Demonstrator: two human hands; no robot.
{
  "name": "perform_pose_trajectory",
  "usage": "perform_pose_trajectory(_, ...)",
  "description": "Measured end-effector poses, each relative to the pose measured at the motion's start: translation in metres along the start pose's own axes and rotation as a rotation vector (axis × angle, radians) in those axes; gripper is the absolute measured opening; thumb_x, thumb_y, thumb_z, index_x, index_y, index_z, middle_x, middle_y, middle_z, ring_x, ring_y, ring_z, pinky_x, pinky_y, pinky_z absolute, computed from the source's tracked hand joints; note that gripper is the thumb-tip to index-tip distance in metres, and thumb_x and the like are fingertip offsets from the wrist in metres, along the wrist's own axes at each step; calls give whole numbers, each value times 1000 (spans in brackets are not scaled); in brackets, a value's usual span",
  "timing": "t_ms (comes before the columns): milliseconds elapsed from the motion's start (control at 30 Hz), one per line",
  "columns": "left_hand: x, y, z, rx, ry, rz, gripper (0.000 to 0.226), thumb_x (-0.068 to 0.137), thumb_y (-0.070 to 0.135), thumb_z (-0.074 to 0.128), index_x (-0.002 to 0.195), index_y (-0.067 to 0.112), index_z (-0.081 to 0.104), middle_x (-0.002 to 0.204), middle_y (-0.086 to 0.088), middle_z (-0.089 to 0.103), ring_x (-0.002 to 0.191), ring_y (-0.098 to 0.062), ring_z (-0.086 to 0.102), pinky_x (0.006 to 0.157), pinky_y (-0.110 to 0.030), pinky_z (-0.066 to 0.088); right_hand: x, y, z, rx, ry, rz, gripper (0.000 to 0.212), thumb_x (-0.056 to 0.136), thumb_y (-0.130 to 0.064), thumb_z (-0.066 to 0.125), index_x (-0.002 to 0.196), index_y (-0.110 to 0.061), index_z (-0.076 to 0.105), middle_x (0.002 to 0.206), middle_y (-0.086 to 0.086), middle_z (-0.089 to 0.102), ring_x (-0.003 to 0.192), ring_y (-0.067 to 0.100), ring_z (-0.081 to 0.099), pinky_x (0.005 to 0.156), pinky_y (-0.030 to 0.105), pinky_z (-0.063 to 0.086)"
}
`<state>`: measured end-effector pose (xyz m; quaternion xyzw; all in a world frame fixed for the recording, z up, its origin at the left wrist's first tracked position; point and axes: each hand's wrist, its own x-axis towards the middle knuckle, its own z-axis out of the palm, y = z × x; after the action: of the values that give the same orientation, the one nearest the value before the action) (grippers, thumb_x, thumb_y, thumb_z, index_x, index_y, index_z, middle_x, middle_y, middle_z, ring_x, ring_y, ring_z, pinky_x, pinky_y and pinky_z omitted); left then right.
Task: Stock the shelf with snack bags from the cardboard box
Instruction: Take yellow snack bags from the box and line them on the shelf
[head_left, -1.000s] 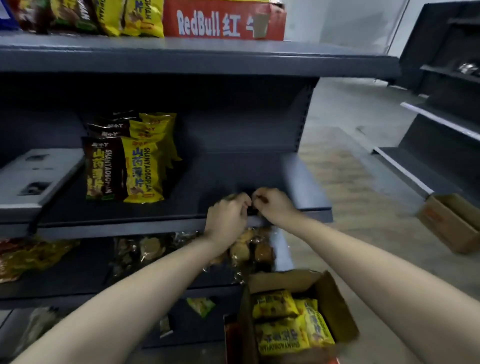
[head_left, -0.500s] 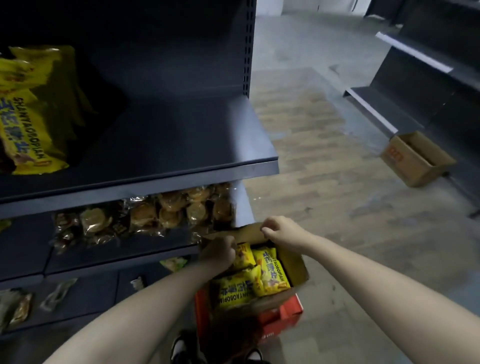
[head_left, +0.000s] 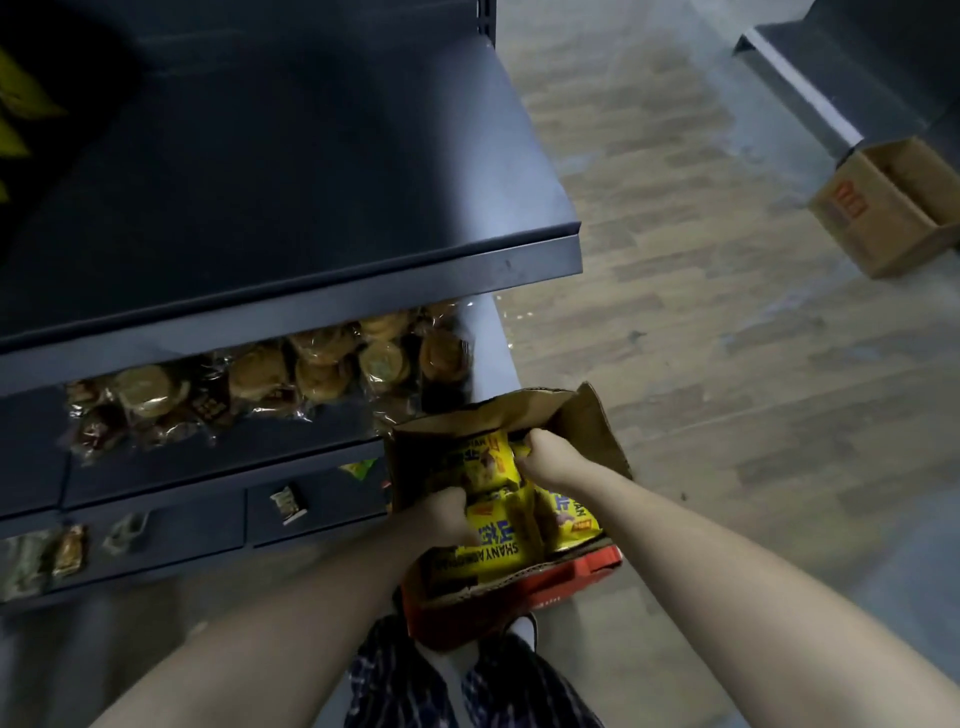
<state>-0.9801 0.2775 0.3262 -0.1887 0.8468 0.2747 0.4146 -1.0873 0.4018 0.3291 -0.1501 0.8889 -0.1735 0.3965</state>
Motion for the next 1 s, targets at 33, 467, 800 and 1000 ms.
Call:
perform_pose_trajectory(33,5,-2,4,-16,-27,10,50,82,23,70,125,5,52,128,-15,57,116,-27,55,93,-26,44,6,2,8,29,-14,36,25,94,-16,50,110,3,52,111,19,59,105,36,56,72,33,41)
perform_pose_trajectory(467,52,-18,27,129,-171,25,120,69,38,81,151,14,-4,158,-13,4,145,-35,7,117,-49,18,61,9,55,265,10,271,42,93,-36,60,67,-15,34,75,6,43,82,23,43,59,30,31)
perform_pose_trajectory(800,48,-9,3,223,-173,230,83,74,18,79,142,14,33,144,-8,41,130,-26,41,104,-34,38,44,11,23,809,44,233,26,95,-7,51,73,-16,41,83,9,48,82,21,48,66,33,52)
perform_pose_trajectory(1000,34,7,-22,583,68,444,33,91,21,50,125,20,52,133,-6,49,127,-29,42,105,-46,36,14,34,19,1048,181,388,27,91,-3,52,71,-12,36,75,9,40,72,24,56,76,37,55)
